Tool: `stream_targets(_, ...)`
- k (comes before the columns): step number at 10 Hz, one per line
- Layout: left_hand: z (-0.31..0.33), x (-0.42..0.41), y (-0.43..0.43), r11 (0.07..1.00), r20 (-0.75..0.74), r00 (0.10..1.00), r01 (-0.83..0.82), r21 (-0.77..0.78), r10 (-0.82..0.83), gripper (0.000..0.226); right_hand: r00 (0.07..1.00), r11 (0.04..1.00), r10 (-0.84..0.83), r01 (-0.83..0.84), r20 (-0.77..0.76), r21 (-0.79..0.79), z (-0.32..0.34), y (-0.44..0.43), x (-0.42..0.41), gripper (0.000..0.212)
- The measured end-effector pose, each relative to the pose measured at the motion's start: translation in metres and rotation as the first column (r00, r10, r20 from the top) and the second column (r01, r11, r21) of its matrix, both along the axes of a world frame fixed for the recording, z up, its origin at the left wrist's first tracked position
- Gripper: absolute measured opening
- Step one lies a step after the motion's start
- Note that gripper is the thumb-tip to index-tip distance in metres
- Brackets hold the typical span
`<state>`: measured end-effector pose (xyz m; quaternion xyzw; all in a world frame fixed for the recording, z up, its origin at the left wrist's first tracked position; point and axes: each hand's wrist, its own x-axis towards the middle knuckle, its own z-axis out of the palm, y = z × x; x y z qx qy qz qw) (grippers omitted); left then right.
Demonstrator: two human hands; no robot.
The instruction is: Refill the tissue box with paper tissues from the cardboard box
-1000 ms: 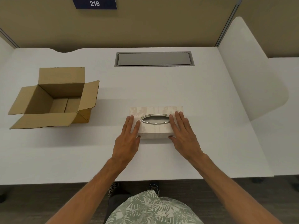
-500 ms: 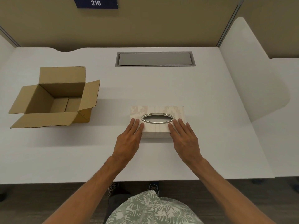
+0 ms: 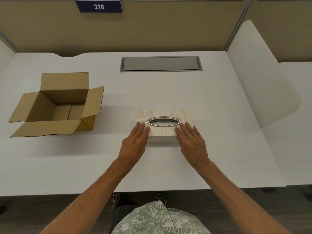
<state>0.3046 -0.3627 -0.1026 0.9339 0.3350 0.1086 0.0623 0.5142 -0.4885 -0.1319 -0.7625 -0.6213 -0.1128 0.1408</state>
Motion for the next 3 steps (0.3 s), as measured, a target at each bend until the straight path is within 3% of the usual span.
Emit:
stream_targets(1,0.000,0.001,-0.002,0.999,0.014,0.999,-0.034,-0.021,0.035,0.054,0.999,1.000,-0.024,0.024,-0.045,0.001,0.005,0.000,-0.004,0.040)
stream_targets(3,0.032,0.013,0.012,0.998,0.063,0.998,-0.027,0.054,0.024,0.067,0.987,0.998,-0.012,0.020,-0.163,0.052,0.053,0.022,-0.007,0.053)
